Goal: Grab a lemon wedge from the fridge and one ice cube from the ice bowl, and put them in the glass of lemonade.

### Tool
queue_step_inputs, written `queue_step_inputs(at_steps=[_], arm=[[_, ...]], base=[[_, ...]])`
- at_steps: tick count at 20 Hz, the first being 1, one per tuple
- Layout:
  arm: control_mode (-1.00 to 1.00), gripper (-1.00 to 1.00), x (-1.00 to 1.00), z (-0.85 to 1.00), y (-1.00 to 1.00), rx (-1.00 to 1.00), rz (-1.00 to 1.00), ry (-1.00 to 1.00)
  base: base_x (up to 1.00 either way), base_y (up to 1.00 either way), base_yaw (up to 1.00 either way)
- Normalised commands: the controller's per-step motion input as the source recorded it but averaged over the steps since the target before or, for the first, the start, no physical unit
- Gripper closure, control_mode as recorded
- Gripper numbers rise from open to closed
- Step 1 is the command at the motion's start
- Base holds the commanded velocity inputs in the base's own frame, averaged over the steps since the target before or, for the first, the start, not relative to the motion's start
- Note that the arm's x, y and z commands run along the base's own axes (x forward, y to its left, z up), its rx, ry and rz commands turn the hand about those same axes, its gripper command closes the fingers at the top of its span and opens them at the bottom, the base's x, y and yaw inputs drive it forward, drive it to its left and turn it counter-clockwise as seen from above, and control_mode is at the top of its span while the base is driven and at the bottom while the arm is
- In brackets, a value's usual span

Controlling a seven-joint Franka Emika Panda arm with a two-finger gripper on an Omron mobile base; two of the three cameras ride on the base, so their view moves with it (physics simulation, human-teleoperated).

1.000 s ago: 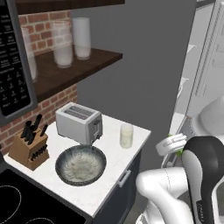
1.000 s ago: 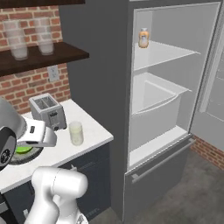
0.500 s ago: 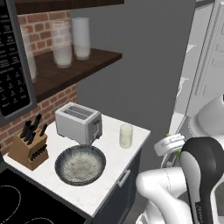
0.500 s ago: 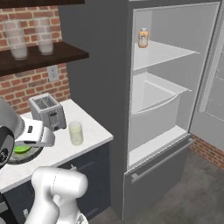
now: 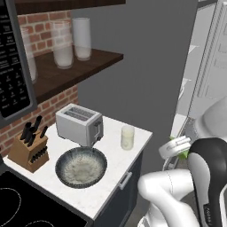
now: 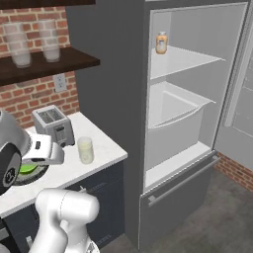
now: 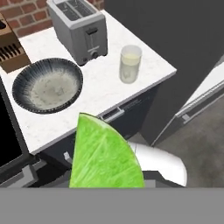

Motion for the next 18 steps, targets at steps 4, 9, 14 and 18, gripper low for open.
queue_step_inputs(at_steps=[4,9,14,18], arm=[[-1.00,1.00,0.27,-0.09,-0.04,-0.10,0.46,0.05],[-1.00,1.00,0.53,0.00,0.08,-0.24,0.53,0.17],[-1.00,1.00,0.17,-0.26,0.11,-0.51,0.56,0.18],[-1.00,1.00,0.00,-0.46,0.00,-0.56,0.61,0.07]], base=[[0.00,0.00,0.00],[0.00,0.00,0.00],[0.00,0.00,0.00],[0.00,0.00,0.00]])
